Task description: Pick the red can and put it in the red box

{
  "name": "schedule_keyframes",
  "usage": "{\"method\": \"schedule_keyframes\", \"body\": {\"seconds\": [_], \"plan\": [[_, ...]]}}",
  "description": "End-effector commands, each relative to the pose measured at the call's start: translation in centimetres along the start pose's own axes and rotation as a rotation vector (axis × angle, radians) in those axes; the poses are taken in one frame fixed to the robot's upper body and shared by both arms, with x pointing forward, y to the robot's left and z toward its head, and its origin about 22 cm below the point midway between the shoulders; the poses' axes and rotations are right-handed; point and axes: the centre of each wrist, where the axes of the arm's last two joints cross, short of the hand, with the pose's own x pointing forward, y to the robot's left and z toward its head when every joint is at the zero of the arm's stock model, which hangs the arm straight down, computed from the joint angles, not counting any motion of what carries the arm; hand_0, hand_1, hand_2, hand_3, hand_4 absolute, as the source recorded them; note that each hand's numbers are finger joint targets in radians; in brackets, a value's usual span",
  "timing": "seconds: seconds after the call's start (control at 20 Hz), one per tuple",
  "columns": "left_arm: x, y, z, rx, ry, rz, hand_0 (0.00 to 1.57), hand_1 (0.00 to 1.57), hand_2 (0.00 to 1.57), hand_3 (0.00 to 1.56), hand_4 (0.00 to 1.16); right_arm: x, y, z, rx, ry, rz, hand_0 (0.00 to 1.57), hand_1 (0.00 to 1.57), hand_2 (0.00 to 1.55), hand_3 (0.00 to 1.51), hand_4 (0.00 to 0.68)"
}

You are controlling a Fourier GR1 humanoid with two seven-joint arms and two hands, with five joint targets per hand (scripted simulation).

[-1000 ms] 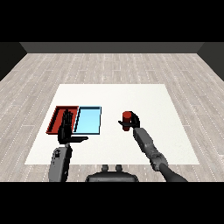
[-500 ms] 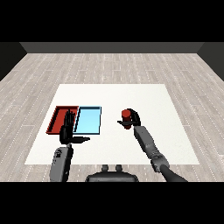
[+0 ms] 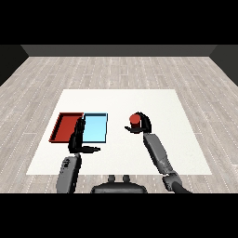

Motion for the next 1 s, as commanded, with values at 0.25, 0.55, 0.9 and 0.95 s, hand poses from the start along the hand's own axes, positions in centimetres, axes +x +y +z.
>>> {"method": "schedule_keyframes", "body": {"seconds": [0.25,0.55,0.9,0.95], "plan": [[0.3,-2.9,-0.8,-0.045,0.061,0.021,0.0,0.0,0.0,0.0,0.0,4.7,1.3,1.5,-0.003,-0.085,-0.036,1.45,1.45,1.43,1.39,0.653],[-0.2,-6.8,-0.9,-0.088,0.132,0.032,0.0,0.0,0.0,0.0,0.0,6.3,7.1,3.1,0.0,-0.078,-0.029,1.45,1.45,1.43,1.39,0.653],[-2.2,-8.6,-2.2,-0.13,0.152,0.068,0.0,0.0,0.0,0.0,0.0,5.9,9.2,3.3,-0.015,-0.092,-0.068,1.46,1.46,1.44,1.39,0.651],[-1.1,-7.2,-4.6,-0.105,0.16,0.089,0.0,0.0,0.0,0.0,0.0,5.0,6.2,3.9,-0.012,-0.1,-0.076,1.45,1.45,1.45,1.4,0.661]]}}
